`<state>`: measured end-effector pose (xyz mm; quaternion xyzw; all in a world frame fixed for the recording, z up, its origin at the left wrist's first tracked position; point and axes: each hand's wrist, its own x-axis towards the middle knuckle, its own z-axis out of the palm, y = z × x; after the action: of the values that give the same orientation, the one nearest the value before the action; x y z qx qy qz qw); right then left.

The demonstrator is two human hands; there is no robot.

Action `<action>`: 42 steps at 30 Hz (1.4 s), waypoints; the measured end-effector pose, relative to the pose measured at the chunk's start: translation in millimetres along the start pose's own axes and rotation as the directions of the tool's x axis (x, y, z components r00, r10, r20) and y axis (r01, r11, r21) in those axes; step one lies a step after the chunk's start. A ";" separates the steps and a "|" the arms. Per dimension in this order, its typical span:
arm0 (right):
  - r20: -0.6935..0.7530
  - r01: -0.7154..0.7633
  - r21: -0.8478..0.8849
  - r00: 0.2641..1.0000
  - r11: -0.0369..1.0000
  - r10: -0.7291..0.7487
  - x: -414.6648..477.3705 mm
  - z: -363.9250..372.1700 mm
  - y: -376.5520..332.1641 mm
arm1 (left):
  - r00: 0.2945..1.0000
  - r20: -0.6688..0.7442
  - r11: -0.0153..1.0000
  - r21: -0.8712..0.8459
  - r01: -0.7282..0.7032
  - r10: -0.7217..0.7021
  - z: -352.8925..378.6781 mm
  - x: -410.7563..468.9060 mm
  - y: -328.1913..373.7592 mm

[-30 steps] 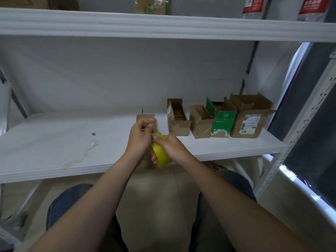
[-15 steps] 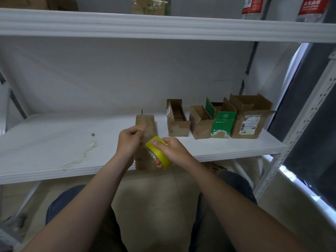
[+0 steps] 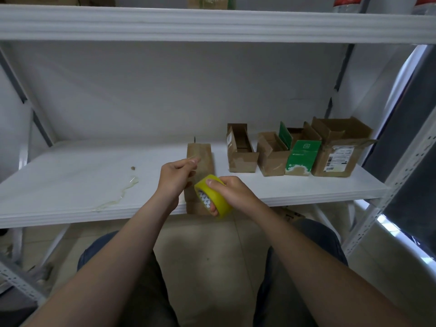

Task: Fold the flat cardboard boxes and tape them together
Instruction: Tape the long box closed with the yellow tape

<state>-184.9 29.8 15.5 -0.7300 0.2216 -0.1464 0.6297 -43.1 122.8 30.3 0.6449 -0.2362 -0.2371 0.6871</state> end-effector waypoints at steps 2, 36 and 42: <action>0.019 -0.001 0.012 1.000 1.000 0.000 0.5 0.0 2.3 | 1.000 0.020 1.000 0.012 -0.006 0.006 -2.5 0.1 0.7; -0.196 0.153 -0.109 0.965 0.982 -0.172 17.5 -0.3 -14.1 | 0.964 0.234 0.951 0.250 -0.182 0.123 -4.5 -14.0 -1.8; -0.206 0.098 -0.190 0.969 0.977 -0.137 19.9 -2.1 -15.0 | 0.953 0.266 0.934 0.282 -0.218 0.142 -7.7 -19.4 -3.9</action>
<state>-166.8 19.6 29.3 -0.7748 0.2578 -0.2423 0.5240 -53.4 140.8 25.6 0.6858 -0.4107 -0.2096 0.5631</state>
